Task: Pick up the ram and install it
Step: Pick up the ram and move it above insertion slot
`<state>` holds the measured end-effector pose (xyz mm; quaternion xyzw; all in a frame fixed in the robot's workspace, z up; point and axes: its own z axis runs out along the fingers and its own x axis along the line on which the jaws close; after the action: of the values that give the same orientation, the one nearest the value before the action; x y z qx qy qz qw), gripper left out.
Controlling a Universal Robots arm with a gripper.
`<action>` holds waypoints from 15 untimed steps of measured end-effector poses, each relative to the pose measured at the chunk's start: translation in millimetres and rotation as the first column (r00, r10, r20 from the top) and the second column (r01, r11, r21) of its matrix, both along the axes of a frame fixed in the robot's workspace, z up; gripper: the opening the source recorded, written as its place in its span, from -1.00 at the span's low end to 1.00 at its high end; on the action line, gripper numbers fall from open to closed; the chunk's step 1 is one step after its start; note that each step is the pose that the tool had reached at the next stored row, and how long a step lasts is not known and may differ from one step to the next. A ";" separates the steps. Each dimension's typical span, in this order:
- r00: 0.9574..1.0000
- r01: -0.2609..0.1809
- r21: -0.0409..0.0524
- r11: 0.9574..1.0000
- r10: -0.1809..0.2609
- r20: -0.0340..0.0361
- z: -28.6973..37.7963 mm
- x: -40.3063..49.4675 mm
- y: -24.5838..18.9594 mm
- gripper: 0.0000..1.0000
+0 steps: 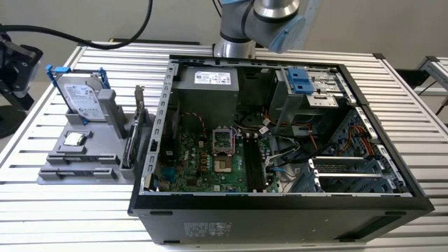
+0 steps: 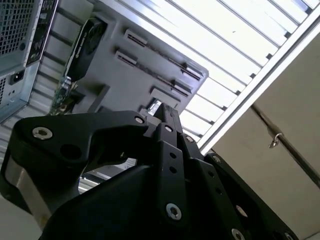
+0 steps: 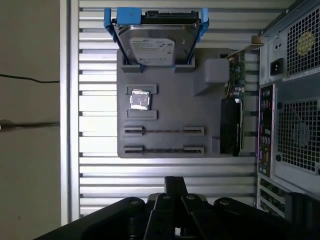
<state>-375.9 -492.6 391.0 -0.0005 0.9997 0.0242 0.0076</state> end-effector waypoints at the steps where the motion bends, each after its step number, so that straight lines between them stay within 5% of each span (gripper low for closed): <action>1: 1.000 -0.011 0.000 1.000 0.011 0.000 0.0 0.0 0.0 -1.00; 15: 0.993 -0.115 0.000 0.993 0.115 0.000 -0.1 -0.1 0.0 -1.00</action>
<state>-376.0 -492.6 390.9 -0.0579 0.9980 0.0245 0.0062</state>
